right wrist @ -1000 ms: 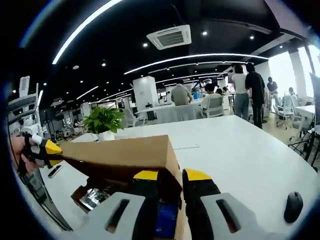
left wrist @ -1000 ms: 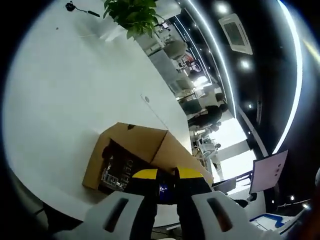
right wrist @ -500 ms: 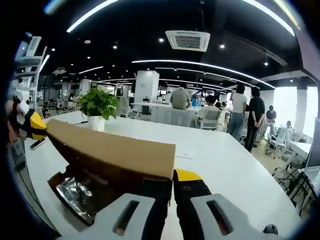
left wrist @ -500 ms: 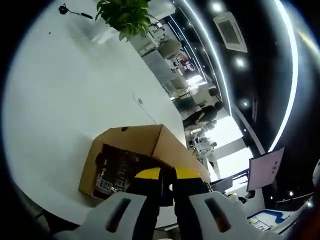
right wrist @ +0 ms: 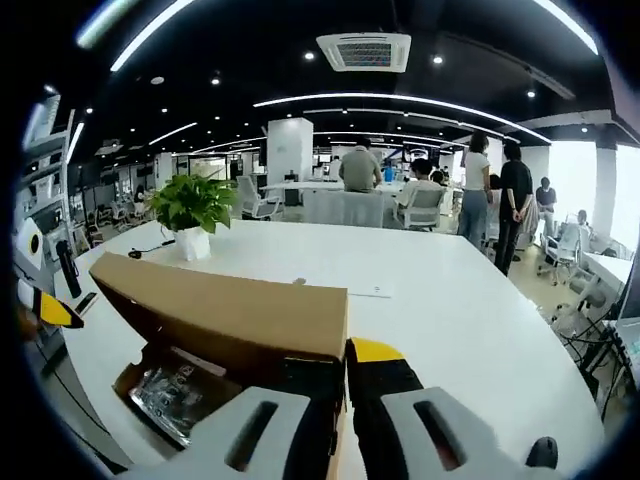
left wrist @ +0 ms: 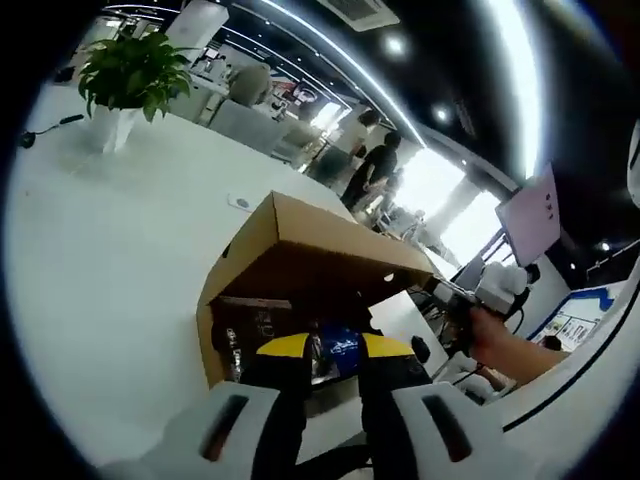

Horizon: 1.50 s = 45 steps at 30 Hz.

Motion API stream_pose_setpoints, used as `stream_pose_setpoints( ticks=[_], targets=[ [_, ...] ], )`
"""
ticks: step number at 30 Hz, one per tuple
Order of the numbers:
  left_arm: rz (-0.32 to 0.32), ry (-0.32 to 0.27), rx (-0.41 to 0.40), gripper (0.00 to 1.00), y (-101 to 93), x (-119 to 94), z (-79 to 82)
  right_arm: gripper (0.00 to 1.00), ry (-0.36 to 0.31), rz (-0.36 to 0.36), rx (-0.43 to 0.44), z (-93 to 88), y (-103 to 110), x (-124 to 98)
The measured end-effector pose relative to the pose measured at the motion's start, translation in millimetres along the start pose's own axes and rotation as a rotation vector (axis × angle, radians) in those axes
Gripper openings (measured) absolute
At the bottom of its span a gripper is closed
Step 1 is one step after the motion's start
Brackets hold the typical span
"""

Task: Operate the shoe box by opening the lid, removing the specified soft item, and placing it in the target area until the item is outside and the box remains undamaged.

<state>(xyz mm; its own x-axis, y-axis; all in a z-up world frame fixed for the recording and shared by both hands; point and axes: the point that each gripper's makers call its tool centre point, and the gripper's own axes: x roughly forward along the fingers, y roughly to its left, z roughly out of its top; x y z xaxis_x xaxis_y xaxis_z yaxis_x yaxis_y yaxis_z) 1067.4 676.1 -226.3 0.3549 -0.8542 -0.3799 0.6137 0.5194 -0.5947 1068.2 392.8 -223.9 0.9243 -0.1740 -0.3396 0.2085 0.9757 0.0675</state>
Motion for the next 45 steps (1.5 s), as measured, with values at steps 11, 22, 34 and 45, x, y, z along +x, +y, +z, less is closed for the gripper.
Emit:
stream_pose_setpoints(
  ticks=[11,22,34,45],
  targets=[
    [0.019,0.18,0.32,0.33,17.2,8,-37.0,0.01,0.019,-0.027,-0.092,1.0,3,-1],
    [0.057,0.335,0.814,0.18,27.9,25,-55.3,0.04,0.103,0.048,0.02,1.2,1,7],
    [-0.011,0.501,0.946,0.26,35.1,34,-87.6,0.01,0.066,-0.019,-0.056,2.7,-2,11],
    [-0.063,0.616,1.105,0.2,45.3,48,-109.1,0.0,0.107,-0.027,-0.088,4.0,-2,15]
  ],
)
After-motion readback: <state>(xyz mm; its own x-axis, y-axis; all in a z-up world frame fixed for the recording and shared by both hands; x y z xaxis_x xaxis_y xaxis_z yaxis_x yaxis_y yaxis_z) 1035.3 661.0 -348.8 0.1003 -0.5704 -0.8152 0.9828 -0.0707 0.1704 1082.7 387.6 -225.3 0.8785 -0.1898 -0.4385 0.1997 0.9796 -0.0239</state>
